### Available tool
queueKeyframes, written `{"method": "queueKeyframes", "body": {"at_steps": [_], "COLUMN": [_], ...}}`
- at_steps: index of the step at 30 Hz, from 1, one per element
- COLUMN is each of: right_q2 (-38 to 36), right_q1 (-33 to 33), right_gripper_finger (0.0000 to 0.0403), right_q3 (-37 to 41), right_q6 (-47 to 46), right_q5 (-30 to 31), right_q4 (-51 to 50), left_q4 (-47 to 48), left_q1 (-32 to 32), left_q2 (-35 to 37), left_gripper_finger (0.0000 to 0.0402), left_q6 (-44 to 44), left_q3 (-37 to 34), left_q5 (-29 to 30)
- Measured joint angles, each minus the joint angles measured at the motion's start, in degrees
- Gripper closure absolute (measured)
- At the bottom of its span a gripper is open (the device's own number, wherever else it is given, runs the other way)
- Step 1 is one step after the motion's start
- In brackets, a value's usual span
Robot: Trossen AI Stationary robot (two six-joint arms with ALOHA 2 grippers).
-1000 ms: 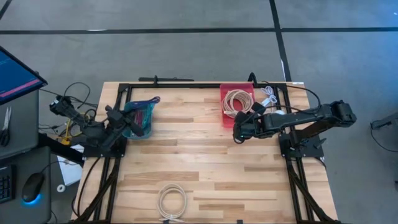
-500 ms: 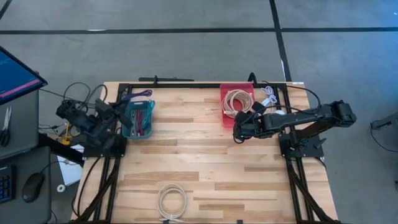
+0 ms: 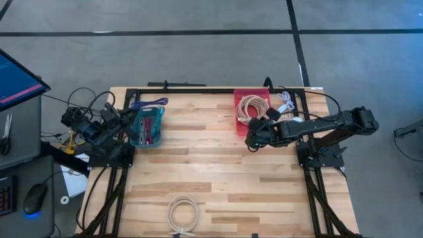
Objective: Pick & Place USB Port
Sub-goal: Put the violet charger cable in the blue bin
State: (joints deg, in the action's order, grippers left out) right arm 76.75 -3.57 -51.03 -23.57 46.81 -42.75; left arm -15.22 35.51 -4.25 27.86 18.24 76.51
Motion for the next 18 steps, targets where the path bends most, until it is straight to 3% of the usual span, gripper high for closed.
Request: {"method": "queueKeyframes", "body": {"at_steps": [12, 18], "right_q2": [0.0, 0.0], "right_q1": [0.0, 0.0], "right_gripper_finger": [0.0344, 0.0344], "right_q3": [0.0, 0.0], "right_q6": [0.15, 1.14], "right_q5": [-0.07, -0.16], "right_q4": [3.37, 5.43], "left_q4": [0.42, 0.22], "left_q1": [-1.97, -7.07], "left_q2": [0.0, 0.04], "left_gripper_finger": [0.0396, 0.0396], "left_q6": [0.27, 3.26], "left_q3": [-0.42, -0.44], "left_q5": [-6.11, -1.81]}}
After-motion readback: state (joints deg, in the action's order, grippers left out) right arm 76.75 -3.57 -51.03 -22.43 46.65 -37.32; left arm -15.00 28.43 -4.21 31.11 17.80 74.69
